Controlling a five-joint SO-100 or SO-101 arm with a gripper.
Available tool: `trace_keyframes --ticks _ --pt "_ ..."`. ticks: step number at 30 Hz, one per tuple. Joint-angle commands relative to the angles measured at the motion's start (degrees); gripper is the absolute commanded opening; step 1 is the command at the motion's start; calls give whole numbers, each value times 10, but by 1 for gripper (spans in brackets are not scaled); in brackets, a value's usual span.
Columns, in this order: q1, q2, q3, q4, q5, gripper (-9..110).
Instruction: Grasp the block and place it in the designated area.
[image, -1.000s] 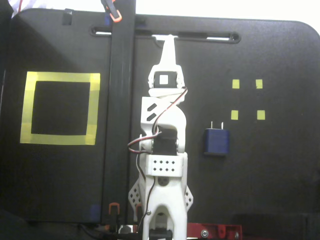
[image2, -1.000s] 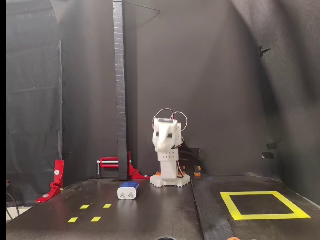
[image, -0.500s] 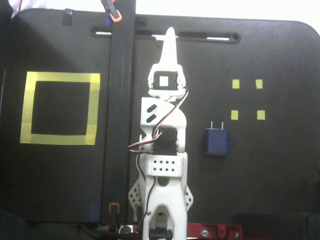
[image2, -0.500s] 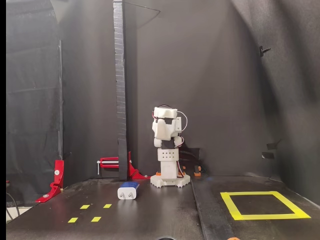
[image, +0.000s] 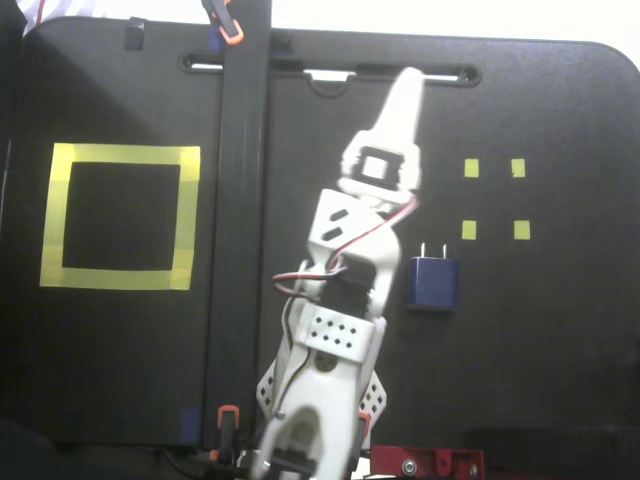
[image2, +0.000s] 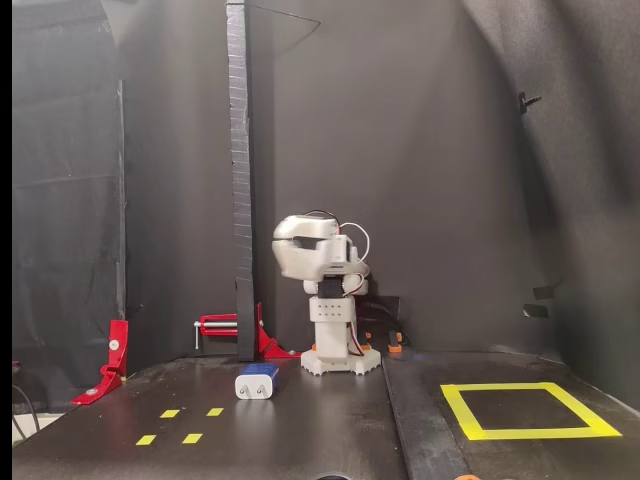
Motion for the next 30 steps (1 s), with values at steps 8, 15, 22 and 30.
trace_keyframes --ticks 8,15,22,30 --pt "163 4 4 33 3 0" --pt "218 4 4 40 7 0" --pt "230 -4 -22 76 17 0" --pt "231 -132 -236 282 17 0"
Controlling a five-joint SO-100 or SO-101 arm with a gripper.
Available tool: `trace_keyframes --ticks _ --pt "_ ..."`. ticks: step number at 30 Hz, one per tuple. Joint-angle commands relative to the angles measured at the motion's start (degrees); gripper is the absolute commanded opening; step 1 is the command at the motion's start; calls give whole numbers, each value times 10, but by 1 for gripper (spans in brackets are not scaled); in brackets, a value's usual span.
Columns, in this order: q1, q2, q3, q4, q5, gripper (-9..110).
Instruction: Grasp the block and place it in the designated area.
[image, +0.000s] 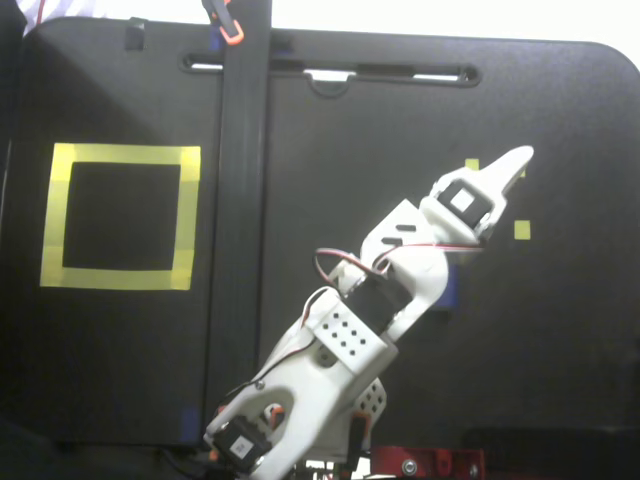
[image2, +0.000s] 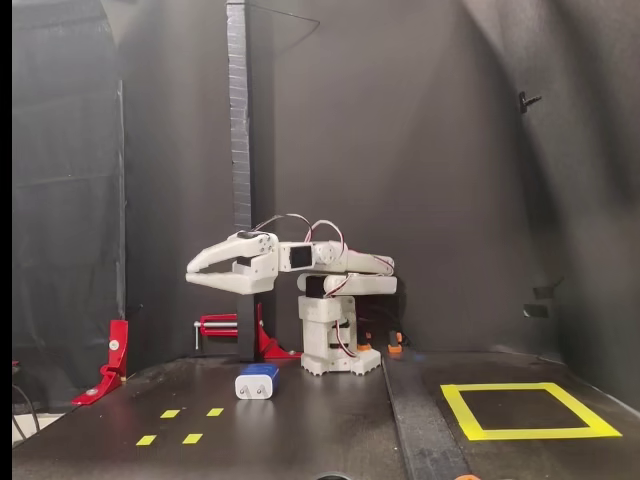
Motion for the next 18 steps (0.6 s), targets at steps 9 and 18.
trace_keyframes --ticks 9,18 --pt "3 -161 -300 323 -4 0" --pt "19 -274 -393 465 -4 0"
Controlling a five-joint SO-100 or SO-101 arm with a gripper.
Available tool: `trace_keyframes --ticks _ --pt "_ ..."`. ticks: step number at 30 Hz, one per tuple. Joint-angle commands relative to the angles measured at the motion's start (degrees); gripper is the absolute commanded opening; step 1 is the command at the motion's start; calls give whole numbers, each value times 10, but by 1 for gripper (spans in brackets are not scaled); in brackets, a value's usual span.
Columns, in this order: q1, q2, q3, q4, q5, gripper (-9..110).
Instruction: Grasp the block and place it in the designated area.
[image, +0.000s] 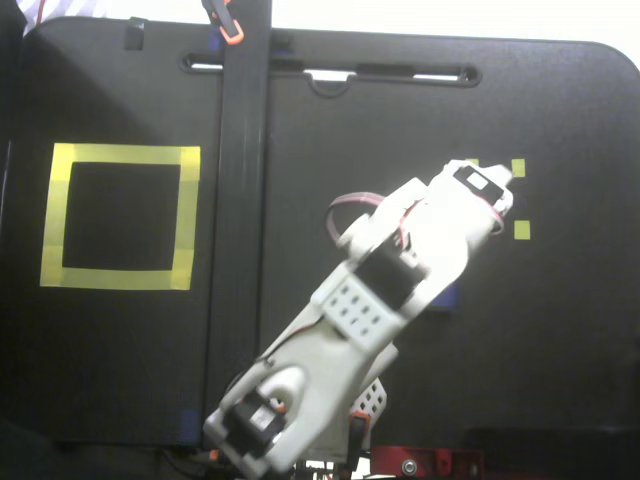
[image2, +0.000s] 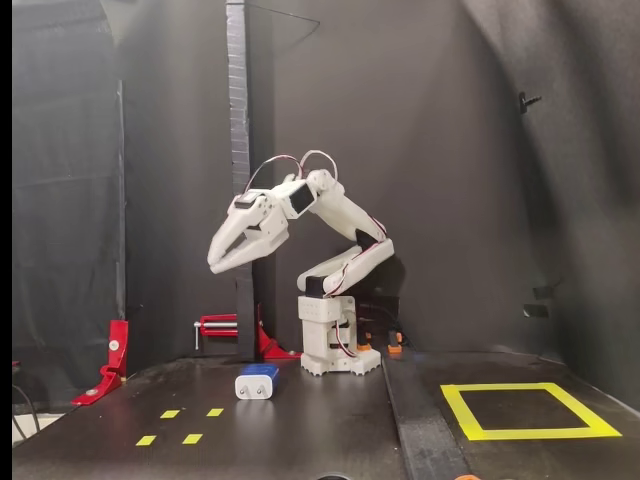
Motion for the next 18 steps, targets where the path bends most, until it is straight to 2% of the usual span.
trace_keyframes --ticks 1,18 --pt "8 -31 -46 35 -5 0" --pt "68 -236 -193 241 -100 0"
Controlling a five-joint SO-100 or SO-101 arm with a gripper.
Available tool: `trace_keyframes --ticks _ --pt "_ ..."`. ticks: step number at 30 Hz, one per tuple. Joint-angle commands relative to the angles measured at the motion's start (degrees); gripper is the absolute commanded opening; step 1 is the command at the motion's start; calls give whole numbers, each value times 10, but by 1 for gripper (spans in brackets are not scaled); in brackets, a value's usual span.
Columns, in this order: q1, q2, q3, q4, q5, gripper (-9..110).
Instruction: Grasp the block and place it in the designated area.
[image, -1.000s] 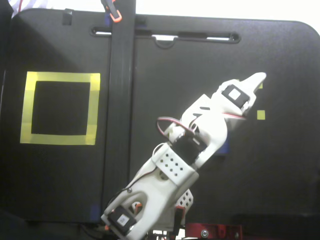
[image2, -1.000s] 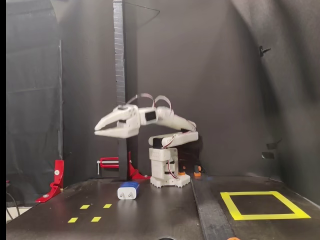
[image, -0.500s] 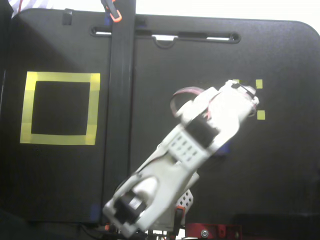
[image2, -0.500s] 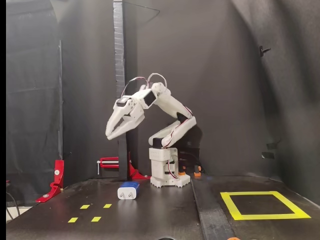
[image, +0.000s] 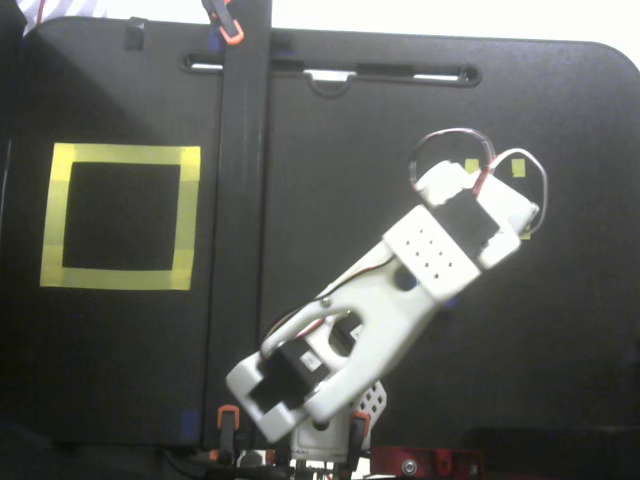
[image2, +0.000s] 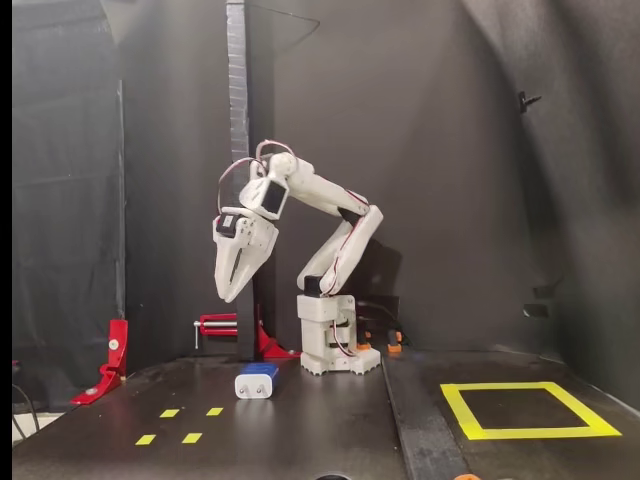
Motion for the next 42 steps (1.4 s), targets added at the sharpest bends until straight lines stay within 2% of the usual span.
trace_keyframes --ticks 1,7,17,23,28,37,42 --pt "9 -22 -40 32 -10 0" --pt "12 -59 -45 82 -27 0" --pt "-1 -62 -42 97 -36 0" --pt "-3 -62 -33 101 -94 0" --pt "-5 -62 -32 107 -235 0" --pt "-6 -62 -29 124 -626 0" --pt "-11 -62 -24 119 -795 0"
